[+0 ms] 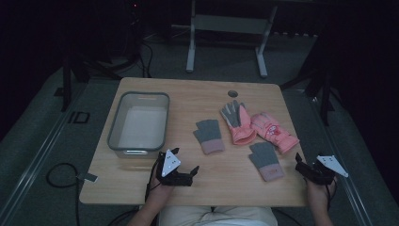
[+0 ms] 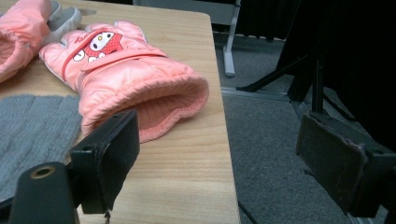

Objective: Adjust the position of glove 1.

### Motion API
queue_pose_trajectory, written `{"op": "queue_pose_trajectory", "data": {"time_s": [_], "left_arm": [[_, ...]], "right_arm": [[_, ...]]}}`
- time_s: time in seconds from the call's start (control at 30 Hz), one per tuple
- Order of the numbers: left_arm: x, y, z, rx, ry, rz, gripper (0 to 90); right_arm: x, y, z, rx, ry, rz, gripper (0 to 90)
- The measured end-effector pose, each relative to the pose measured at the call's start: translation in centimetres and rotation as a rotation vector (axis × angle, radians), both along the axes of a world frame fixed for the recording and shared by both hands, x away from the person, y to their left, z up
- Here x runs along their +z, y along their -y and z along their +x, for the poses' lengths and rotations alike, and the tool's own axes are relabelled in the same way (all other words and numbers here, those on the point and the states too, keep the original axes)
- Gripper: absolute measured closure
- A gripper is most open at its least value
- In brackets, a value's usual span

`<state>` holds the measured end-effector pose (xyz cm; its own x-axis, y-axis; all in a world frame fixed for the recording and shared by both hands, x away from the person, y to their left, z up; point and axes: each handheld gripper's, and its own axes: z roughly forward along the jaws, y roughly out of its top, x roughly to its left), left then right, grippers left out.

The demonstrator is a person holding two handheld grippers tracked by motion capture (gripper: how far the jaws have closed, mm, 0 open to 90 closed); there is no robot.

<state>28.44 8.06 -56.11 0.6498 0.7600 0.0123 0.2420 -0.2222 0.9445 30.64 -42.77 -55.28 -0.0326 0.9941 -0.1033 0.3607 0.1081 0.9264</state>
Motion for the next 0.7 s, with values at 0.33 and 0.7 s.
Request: {"op": "queue_pose_trajectory", "data": {"time_s": [0.33,0.7], "left_arm": [[0.0,0.1,-0.1,-0.019,0.007,0.017,0.4],[0.0,0.0,0.0,-0.018,0.007,0.006,0.3]], "right_arm": [[0.0,0.2,0.3,-0.008,-0.06,0.03,13.9],[1.2,0.6,0.4,-0.028,-0.132,0.055,13.1]]}}
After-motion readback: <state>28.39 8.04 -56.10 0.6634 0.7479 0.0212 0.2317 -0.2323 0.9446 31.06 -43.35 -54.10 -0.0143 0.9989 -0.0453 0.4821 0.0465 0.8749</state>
